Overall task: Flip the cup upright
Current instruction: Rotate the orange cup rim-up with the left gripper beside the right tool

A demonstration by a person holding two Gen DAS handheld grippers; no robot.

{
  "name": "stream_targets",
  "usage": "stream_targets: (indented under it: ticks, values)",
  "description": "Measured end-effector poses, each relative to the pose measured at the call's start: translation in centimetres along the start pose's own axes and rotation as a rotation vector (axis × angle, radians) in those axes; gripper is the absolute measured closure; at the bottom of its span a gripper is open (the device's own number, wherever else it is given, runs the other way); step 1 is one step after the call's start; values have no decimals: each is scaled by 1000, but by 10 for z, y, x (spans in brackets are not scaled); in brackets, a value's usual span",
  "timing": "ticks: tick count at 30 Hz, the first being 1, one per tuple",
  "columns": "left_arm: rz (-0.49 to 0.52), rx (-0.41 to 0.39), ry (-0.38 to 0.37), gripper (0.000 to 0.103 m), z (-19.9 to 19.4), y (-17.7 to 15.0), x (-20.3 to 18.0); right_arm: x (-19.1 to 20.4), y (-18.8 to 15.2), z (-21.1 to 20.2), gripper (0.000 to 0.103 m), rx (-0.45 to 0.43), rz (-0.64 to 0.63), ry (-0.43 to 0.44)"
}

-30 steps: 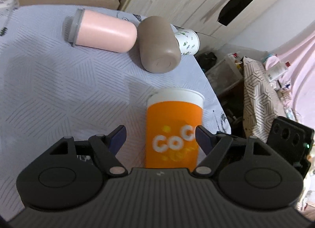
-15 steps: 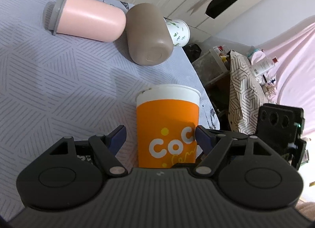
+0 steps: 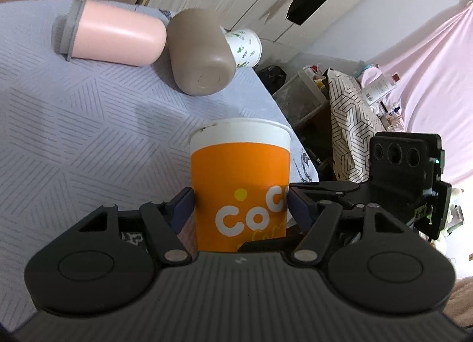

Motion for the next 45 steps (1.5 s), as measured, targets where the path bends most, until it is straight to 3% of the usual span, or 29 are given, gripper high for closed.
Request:
stream_targets:
  ticks: [7, 13, 16, 24, 33, 39, 45]
  values:
    - [40, -64, 9, 36, -26, -13, -11, 33, -8, -5, 17, -57, -172, -25]
    - [119, -96, 53, 36, -42, -30, -25, 64, -21, -5, 20, -106, -341, -118]
    - [173, -128, 77, 36, -51, -39, -36, 76, -28, -10, 21, -145, -435, -176]
    - [347, -228, 185, 36, -70, -55, -66, 100, -38, -24, 22, -261, -603, -222]
    - [367, -295, 257, 36, -72, -45, -51, 104, -31, -1, 23, -412, -704, -279]
    - [464, -335, 347, 37, -64, -38, -47, 103, -23, 22, 23, -518, -816, -338]
    - [515, -352, 377, 37, -54, -20, -32, 93, 0, 41, 24, -536, -793, -363]
Point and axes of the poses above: each gripper's, at about its wrist camera, not at the fingertips, and z roughly the way its jaws point, x to its left, y to its top, the point moved 2 cm from there along z, roughly the way its jaws point, and after that the axes turned 6 degrees about -y, right-handed, at the moved point
